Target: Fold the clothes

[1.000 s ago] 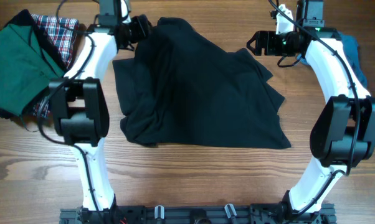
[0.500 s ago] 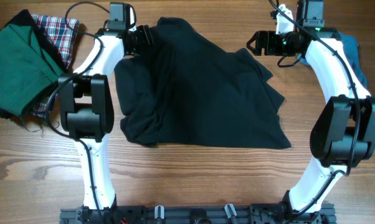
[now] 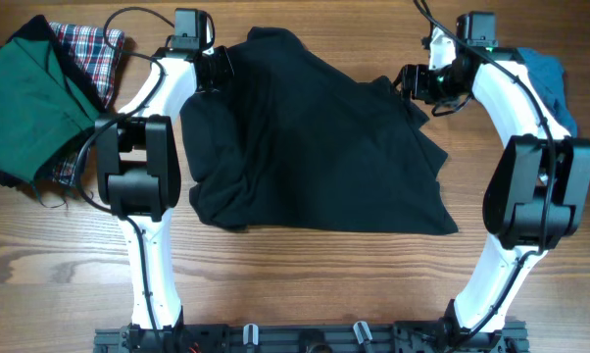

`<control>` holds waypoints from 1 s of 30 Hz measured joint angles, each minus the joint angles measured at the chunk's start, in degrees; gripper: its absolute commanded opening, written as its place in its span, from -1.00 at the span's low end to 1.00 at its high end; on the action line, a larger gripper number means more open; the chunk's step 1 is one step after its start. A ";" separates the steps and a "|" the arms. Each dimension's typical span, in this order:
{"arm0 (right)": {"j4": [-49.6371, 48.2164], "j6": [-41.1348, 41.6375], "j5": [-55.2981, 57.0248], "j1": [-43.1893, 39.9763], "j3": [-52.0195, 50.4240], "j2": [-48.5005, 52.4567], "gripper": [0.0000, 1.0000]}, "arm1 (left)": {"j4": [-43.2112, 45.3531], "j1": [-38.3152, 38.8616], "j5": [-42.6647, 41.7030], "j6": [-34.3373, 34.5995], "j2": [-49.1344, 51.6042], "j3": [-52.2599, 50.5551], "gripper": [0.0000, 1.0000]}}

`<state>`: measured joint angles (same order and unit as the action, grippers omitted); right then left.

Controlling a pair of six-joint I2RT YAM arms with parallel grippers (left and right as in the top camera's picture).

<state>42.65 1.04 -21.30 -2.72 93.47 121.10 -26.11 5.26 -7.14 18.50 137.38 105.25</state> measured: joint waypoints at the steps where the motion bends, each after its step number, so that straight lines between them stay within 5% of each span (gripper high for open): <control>1: 0.20 0.07 0.00 0.00 0.00 0.00 0.52 | 0.00 0.00 0.00 0.00 0.00 0.00 -0.92; 11: -3.34 -7.45 7.06 0.68 0.00 3.21 0.41 | -0.59 0.00 0.00 0.00 0.00 0.13 -0.92; 22: -6.67 -13.35 12.68 5.88 0.00 6.34 -0.01 | -0.92 0.00 0.00 0.00 0.00 0.24 -0.92; 26: -6.75 -13.77 13.03 6.10 0.00 6.69 -0.58 | -1.11 0.00 -0.02 0.00 0.00 0.26 -0.92; 30: -7.96 -13.97 12.79 6.19 0.02 7.19 -0.92 | -1.99 0.00 0.00 0.00 0.00 0.52 -0.92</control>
<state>34.70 -12.93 -8.51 3.46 93.49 128.29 -28.10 5.26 -7.14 18.50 137.38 105.78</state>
